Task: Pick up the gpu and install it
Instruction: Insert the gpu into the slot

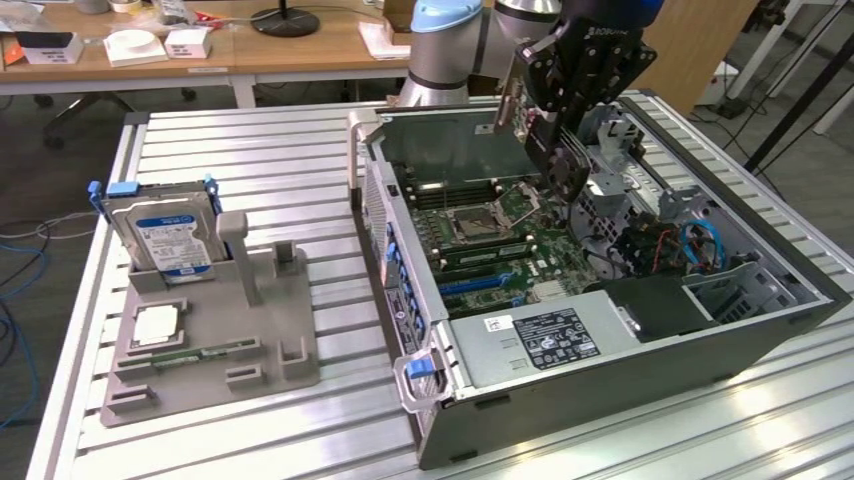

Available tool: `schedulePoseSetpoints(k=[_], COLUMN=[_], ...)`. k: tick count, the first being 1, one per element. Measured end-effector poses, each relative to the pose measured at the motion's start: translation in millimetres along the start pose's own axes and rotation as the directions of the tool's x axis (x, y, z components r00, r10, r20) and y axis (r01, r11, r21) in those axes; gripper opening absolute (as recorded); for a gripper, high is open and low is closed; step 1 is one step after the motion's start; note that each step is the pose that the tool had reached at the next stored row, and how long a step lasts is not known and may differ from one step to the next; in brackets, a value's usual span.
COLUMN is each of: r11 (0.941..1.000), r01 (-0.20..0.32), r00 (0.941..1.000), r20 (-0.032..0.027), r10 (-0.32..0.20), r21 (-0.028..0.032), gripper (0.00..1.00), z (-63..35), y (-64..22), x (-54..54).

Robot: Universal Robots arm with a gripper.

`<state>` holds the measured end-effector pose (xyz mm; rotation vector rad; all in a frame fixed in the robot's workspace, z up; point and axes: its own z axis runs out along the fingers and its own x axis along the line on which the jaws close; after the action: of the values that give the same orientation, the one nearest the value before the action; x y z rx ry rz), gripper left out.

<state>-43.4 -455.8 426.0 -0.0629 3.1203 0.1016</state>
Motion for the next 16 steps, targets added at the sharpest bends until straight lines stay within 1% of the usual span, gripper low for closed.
schedulePoseSetpoints(k=[16], r11=[0.9998], r01=[0.017], r00=[0.9998], r20=[-0.0011], r10=[-0.017], r21=[-0.0004], gripper=[0.26], z=[0.0], y=[0.0], x=[0.0])
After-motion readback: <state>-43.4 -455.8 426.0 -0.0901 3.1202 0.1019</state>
